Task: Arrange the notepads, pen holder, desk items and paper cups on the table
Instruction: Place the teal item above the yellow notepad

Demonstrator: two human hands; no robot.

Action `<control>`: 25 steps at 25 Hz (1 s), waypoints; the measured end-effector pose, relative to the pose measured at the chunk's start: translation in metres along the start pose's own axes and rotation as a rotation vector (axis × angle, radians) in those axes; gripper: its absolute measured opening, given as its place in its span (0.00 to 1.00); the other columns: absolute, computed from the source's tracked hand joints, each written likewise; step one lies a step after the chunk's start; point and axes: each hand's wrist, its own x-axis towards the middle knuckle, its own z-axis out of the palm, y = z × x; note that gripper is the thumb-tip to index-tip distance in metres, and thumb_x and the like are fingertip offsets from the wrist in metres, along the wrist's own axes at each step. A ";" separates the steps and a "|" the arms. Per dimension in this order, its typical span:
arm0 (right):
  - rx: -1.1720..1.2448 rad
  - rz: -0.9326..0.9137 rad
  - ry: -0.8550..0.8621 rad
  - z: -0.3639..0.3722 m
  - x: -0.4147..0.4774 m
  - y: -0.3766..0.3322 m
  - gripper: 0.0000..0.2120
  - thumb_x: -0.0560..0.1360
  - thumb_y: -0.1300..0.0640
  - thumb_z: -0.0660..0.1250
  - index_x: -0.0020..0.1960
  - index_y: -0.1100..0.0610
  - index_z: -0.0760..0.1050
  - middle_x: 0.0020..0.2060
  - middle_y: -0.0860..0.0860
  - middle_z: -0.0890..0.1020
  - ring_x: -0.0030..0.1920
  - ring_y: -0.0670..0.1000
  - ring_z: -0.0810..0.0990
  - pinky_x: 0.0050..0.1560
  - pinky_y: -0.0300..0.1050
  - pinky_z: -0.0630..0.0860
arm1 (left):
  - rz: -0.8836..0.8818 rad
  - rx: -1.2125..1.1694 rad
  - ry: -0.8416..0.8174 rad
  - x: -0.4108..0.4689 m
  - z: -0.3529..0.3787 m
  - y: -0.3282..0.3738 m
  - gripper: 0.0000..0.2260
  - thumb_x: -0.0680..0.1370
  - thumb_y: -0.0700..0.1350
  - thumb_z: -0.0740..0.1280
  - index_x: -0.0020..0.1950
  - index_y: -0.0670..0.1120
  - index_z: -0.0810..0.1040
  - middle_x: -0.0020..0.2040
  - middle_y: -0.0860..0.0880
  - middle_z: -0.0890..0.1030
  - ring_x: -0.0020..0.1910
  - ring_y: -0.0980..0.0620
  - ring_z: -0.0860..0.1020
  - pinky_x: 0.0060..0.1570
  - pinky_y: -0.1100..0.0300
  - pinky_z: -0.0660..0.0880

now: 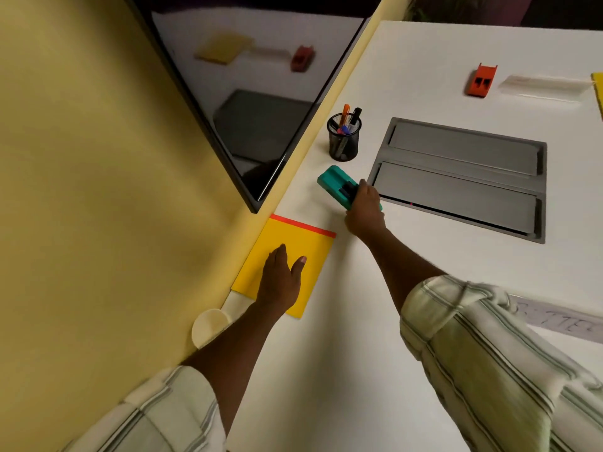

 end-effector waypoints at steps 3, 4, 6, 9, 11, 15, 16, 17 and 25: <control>-0.076 -0.069 -0.064 0.019 0.020 -0.016 0.32 0.69 0.65 0.70 0.69 0.58 0.61 0.64 0.56 0.68 0.67 0.56 0.65 0.63 0.67 0.69 | 0.007 -0.003 0.014 0.017 -0.016 -0.008 0.29 0.80 0.54 0.57 0.76 0.41 0.55 0.76 0.42 0.60 0.75 0.44 0.58 0.72 0.50 0.61; -0.093 -0.077 -0.084 0.025 0.026 -0.019 0.31 0.69 0.65 0.70 0.69 0.57 0.62 0.64 0.56 0.69 0.66 0.56 0.65 0.64 0.68 0.68 | 0.011 -0.004 0.022 0.022 -0.019 -0.009 0.29 0.80 0.54 0.57 0.76 0.41 0.55 0.76 0.42 0.60 0.75 0.44 0.58 0.72 0.51 0.61; -0.109 -0.090 -0.125 0.037 0.036 -0.022 0.30 0.69 0.64 0.69 0.68 0.57 0.63 0.63 0.55 0.69 0.66 0.56 0.65 0.64 0.69 0.66 | 0.017 -0.003 0.030 0.029 -0.022 -0.011 0.29 0.80 0.54 0.57 0.76 0.41 0.55 0.76 0.42 0.60 0.76 0.44 0.58 0.73 0.52 0.60; -0.120 -0.118 -0.183 0.050 0.047 -0.025 0.29 0.69 0.64 0.70 0.67 0.55 0.64 0.63 0.55 0.69 0.67 0.56 0.65 0.65 0.70 0.64 | 0.010 -0.018 0.026 0.034 -0.022 -0.014 0.29 0.80 0.55 0.57 0.76 0.42 0.55 0.76 0.43 0.60 0.76 0.45 0.58 0.72 0.50 0.61; -0.140 -0.147 -0.208 0.058 0.052 -0.027 0.27 0.70 0.64 0.70 0.66 0.55 0.65 0.63 0.54 0.70 0.67 0.55 0.65 0.65 0.70 0.64 | 0.010 -0.016 0.021 0.035 -0.022 -0.017 0.29 0.80 0.54 0.57 0.76 0.42 0.55 0.76 0.43 0.60 0.75 0.45 0.58 0.72 0.50 0.62; -0.171 -0.166 -0.242 0.068 0.057 -0.032 0.26 0.71 0.64 0.70 0.66 0.55 0.66 0.64 0.55 0.69 0.70 0.56 0.62 0.67 0.73 0.58 | 0.006 -0.031 0.013 0.034 -0.026 -0.025 0.28 0.80 0.53 0.58 0.76 0.42 0.56 0.76 0.42 0.61 0.75 0.45 0.60 0.70 0.49 0.65; -0.181 -0.169 -0.248 0.070 0.057 -0.032 0.26 0.72 0.64 0.69 0.67 0.55 0.65 0.65 0.55 0.69 0.72 0.56 0.60 0.67 0.74 0.56 | 0.005 -0.028 0.013 0.034 -0.027 -0.027 0.28 0.80 0.53 0.58 0.76 0.42 0.56 0.76 0.43 0.61 0.74 0.45 0.61 0.70 0.49 0.65; -0.190 -0.176 -0.256 0.071 0.057 -0.032 0.26 0.72 0.64 0.68 0.67 0.56 0.65 0.67 0.55 0.68 0.73 0.56 0.57 0.68 0.75 0.54 | 0.000 -0.024 0.015 0.033 -0.029 -0.030 0.28 0.80 0.53 0.58 0.76 0.42 0.57 0.76 0.43 0.61 0.74 0.45 0.61 0.70 0.50 0.65; -0.242 -0.231 -0.302 0.072 0.056 -0.037 0.25 0.73 0.63 0.68 0.67 0.56 0.65 0.66 0.55 0.69 0.72 0.56 0.60 0.68 0.74 0.55 | -0.031 0.024 0.003 0.031 -0.028 -0.036 0.28 0.80 0.53 0.58 0.76 0.43 0.55 0.76 0.43 0.60 0.75 0.45 0.59 0.72 0.50 0.63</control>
